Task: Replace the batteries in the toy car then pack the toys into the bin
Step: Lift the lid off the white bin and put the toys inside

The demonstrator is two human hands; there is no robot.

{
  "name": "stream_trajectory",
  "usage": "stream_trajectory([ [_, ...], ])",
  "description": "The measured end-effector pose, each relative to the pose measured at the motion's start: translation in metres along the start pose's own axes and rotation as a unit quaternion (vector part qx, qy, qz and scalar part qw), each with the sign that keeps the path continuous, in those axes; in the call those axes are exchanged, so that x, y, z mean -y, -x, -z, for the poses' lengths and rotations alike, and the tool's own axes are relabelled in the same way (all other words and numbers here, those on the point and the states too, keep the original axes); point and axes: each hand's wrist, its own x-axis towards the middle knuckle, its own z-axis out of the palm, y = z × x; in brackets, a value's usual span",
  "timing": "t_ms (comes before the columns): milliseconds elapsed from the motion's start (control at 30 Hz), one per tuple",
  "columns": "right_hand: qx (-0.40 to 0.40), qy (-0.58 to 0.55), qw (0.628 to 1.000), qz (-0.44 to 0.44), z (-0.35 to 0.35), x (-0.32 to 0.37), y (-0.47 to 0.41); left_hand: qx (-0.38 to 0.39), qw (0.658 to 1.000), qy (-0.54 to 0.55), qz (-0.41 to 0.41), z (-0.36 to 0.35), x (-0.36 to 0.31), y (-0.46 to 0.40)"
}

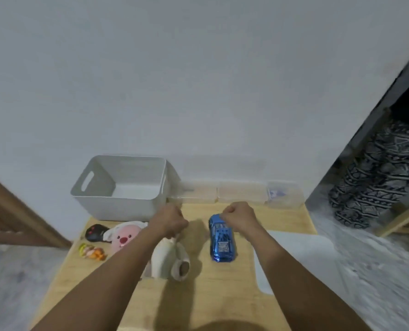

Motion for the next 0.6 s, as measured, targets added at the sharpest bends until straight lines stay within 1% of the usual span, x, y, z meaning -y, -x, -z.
stream_trajectory([
  [67,0.044,0.013,0.999,0.025,-0.03,0.024,0.004,-0.073,0.996,-0.057,0.007,0.02,0.029,-0.002],
  [133,0.087,0.034,0.995,0.034,-0.062,0.042,0.009,-0.103,0.99,-0.088,0.029,0.036,0.056,-0.002],
  [167,0.104,0.062,0.992,0.037,-0.077,0.05,0.012,-0.101,0.989,-0.099,0.04,0.04,0.07,-0.005],
  [233,0.128,0.165,0.977,0.047,-0.106,0.061,0.015,-0.078,0.988,-0.118,0.055,0.044,0.098,-0.009],
  [267,0.13,0.214,0.967,0.051,-0.12,0.064,0.017,-0.056,0.988,-0.129,0.061,0.044,0.11,-0.012],
  [333,0.129,0.271,0.952,0.05,-0.141,0.069,0.022,-0.005,0.987,-0.149,0.059,0.038,0.132,-0.019],
  [400,0.122,0.289,0.949,0.039,-0.157,0.069,0.025,0.029,0.987,-0.144,0.061,0.028,0.145,-0.022],
  [433,0.117,0.29,0.95,0.024,-0.164,0.067,0.026,0.033,0.989,-0.128,0.06,0.022,0.149,-0.021],
  [500,0.104,0.292,0.951,-0.003,-0.174,0.065,0.026,0.012,0.993,-0.102,0.055,0.012,0.155,-0.015],
  [600,0.075,0.291,0.954,-0.011,-0.179,0.065,0.026,-0.02,0.993,-0.112,0.04,0.008,0.158,-0.009],
])
